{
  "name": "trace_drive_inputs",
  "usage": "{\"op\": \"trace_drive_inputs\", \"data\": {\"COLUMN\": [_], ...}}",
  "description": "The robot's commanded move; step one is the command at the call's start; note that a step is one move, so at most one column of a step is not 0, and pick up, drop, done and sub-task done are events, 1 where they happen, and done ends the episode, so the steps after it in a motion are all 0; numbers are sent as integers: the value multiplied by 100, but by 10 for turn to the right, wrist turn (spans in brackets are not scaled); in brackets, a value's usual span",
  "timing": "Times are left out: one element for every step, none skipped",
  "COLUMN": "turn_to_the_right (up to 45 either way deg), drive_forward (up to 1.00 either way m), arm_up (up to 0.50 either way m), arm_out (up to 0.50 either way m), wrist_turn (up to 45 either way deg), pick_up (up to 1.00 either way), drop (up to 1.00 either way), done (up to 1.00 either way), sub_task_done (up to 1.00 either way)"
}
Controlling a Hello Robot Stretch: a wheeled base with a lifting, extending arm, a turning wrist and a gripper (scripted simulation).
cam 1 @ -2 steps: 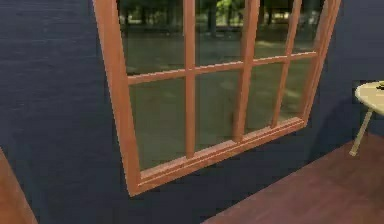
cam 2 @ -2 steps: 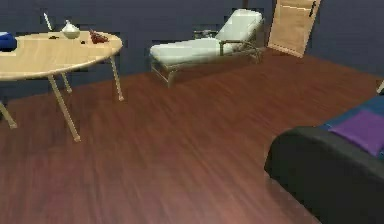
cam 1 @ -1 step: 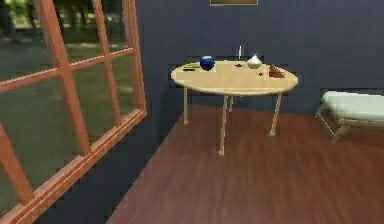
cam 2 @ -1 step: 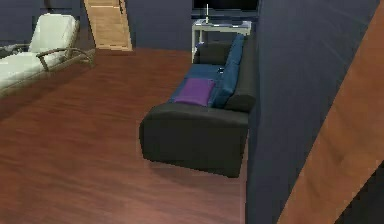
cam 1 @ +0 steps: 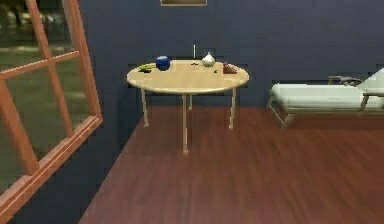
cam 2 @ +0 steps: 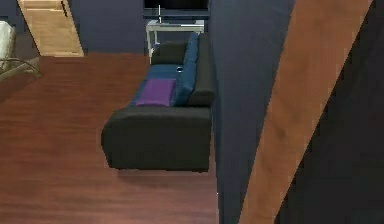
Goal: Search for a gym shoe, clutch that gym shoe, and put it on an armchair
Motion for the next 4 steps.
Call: {"op": "trace_drive_inputs", "data": {"turn_to_the_right": [0,450,0,30], "drive_forward": [15,0,100,0], "arm_up": [0,0,0,0], "arm_out": [0,0,0,0], "wrist_turn": [0,0,0,0], "pick_up": [0,0,0,0], "drop": [0,0,0,0], "done": [0,0,0,0], "sub_task_done": [0,0,0,0]}}
